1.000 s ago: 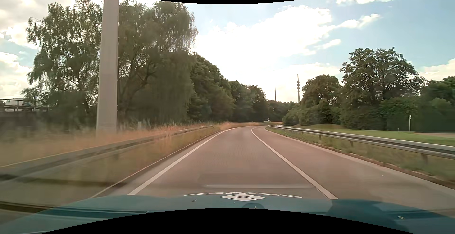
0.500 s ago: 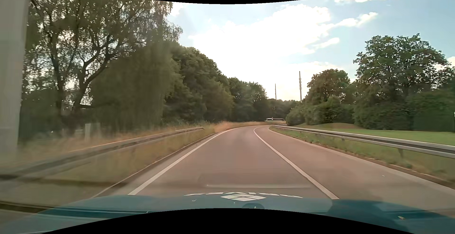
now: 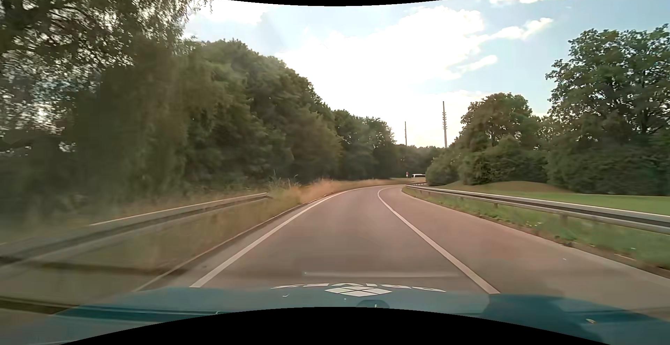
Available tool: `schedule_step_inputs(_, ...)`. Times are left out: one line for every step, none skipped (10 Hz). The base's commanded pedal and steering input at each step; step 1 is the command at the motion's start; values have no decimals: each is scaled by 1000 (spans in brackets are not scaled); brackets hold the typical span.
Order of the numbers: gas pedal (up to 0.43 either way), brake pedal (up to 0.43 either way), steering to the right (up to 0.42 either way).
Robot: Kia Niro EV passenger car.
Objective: Follow the waypoints while adhering to traffic rules and regulations
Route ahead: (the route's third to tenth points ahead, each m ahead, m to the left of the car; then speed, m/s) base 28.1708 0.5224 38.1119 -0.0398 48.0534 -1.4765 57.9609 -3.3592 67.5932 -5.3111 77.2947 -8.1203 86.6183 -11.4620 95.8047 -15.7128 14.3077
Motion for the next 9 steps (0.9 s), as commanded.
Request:
schedule_step_inputs(209,0,3)
schedule_step_inputs(209,0,6)
schedule_step_inputs(209,0,6)
schedule_step_inputs(209,0,7)
schedule_step_inputs(209,0,7)
schedule_step_inputs(209,0,8)
schedule_step_inputs(209,0,8)
schedule_step_inputs(209,0,7)
schedule_step_inputs(209,0,9)
